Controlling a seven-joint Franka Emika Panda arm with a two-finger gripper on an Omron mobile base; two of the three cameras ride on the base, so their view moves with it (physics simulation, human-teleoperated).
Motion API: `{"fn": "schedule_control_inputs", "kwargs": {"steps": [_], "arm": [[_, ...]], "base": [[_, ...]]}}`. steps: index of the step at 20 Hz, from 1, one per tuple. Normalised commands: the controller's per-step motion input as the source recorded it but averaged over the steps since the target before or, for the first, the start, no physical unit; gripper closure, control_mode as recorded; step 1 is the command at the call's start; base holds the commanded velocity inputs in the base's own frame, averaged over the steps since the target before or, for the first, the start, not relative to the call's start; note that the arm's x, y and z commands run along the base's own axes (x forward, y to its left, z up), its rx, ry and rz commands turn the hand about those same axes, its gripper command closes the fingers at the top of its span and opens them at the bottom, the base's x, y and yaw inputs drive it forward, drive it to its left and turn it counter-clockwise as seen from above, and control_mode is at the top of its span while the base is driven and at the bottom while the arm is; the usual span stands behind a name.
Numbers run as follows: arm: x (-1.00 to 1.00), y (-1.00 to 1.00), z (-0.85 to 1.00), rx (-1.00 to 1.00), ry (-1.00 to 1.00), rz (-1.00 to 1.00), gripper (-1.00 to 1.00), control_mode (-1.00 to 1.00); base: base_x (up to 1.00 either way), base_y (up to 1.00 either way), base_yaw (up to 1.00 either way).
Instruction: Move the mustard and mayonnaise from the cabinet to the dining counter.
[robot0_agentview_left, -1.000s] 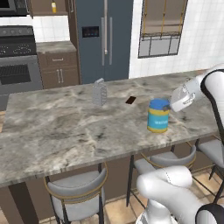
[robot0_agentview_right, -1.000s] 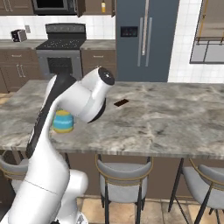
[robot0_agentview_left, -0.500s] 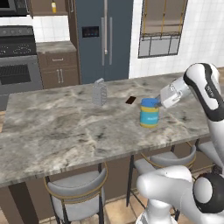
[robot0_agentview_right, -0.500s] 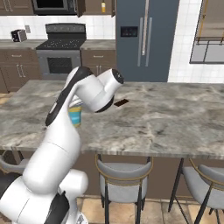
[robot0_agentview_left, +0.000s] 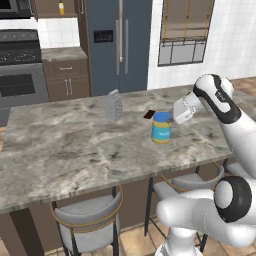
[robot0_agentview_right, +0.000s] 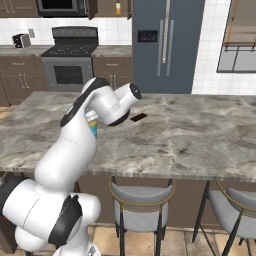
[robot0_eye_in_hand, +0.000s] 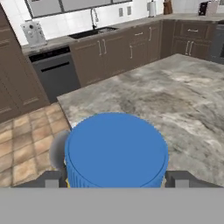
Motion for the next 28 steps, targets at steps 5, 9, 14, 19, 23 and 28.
{"fn": "schedule_control_inputs", "kwargs": {"steps": [5, 9, 14, 19, 23, 28], "arm": [[0.45, 0.23, -0.38, 0.00, -0.11, 0.00, 1.00, -1.00], [0.36, 0.28, -0.49, 0.00, -0.02, 0.06, 1.00, -1.00], [0.30, 0.26, -0.43, 0.00, -0.04, 0.05, 1.00, -1.00], [0.33, 0.20, -0.41, 0.00, -0.03, 0.03, 1.00, -1.00], [0.30, 0.18, -0.47, 0.00, 0.00, 0.03, 1.00, -1.00], [0.23, 0.10, -0.40, 0.00, -0.02, 0.07, 1.00, -1.00]], "base": [[0.00, 0.00, 0.00], [0.00, 0.00, 0.00], [0.00, 0.00, 0.00], [0.00, 0.00, 0.00], [0.00, 0.00, 0.00], [0.00, 0.00, 0.00]]}}
